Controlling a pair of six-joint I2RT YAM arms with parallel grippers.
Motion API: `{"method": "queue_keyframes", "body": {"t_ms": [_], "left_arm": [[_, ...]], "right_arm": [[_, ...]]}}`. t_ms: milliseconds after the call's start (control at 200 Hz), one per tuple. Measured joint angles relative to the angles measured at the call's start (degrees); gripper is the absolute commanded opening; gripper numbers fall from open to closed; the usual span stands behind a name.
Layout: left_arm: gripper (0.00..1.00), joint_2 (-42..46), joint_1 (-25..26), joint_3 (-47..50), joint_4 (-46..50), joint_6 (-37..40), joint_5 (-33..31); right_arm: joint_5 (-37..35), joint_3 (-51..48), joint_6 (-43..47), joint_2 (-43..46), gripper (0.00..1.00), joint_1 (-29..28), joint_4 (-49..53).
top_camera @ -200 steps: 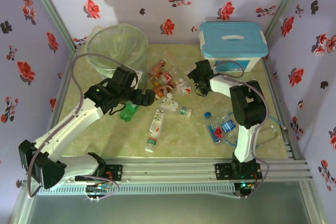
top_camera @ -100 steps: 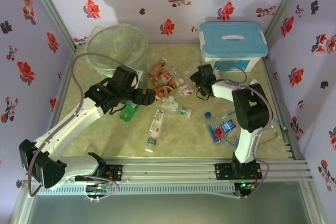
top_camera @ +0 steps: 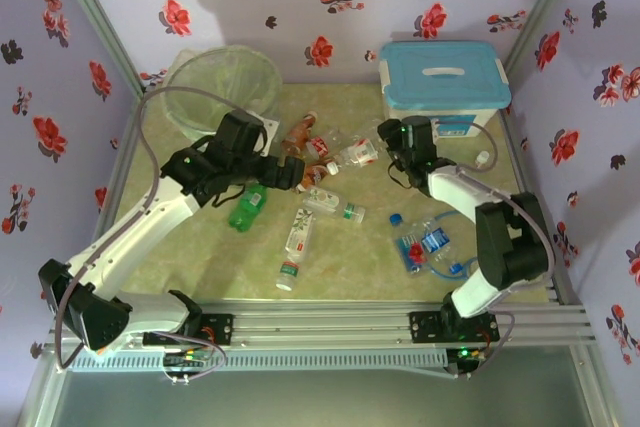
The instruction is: Put the plastic bottles in the bin
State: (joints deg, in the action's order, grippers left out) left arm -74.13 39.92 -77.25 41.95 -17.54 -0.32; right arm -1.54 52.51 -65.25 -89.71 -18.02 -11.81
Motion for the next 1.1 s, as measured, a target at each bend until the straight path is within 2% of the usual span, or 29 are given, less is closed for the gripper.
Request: {"method": "queue_keyframes", "body": {"t_ms": [345,515,825,1060,1100], "left_arm": [[1.00,-8.20,3.93,-7.61,-1.64,3.32,10.86],[1.00,-12.70,4.28,-9.49,-5.03,2.86,15.87],[1.00,-20.50,7.52,-14.86,-8.66,1.25,21.38],[1.00,-23.41,8.09,-15.26,-9.22,-0.48,21.27],[0.96,-23.89,8.09,-15.28,-9.60,-0.70,20.98]], "right_arm": [[9.79,-4.24,21.20,17.79,0.63,0.02,1.29],[15.96,-6.73,27.76,22.77,0.63,0.02,-0.42],[24.59,-9.51,26.91,23.39,0.64,0.02,-7.91],[28.79,-9.62,22.53,23.28,0.64,0.02,-15.43],[29.20,-9.68,22.10,23.26,0.64,0.02,-16.09]]}}
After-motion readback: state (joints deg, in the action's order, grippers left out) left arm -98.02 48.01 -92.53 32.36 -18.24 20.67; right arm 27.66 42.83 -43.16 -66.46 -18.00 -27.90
